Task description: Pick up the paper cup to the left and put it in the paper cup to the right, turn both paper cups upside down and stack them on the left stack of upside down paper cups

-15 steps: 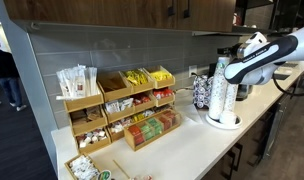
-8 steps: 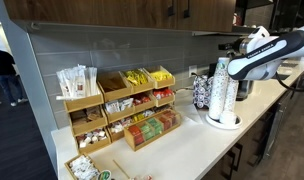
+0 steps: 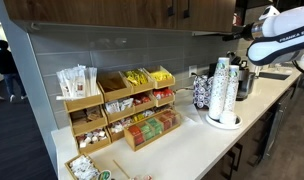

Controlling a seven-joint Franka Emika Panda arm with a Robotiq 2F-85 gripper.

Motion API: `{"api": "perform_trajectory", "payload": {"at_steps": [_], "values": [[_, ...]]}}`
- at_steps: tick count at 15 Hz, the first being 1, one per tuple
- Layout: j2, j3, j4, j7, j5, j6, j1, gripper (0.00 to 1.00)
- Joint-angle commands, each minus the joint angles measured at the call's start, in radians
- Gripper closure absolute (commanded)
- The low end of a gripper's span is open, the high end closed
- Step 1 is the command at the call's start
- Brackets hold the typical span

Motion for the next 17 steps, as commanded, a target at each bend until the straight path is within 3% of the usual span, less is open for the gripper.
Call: {"api": "perform_trajectory", "payload": {"at_steps": [1, 7, 13, 14, 17], "values": [[-0.153, -0.09, -0.053, -0.026, -0.043, -0.228, 0.122, 0.0], [-0.27, -0.064, -0.019, -0.097, 0.018, -0.559, 0.129, 0.0], [-0.302, -0.026, 0.023, -0.113, 0.025, -0.821, 0.103, 0.0], [-0.291, -0.025, 0.014, -0.099, 0.024, -0.752, 0.096, 0.0], [-0.294, -0.018, 0.02, -0.1, 0.023, -0.788, 0.094, 0.0]]}}
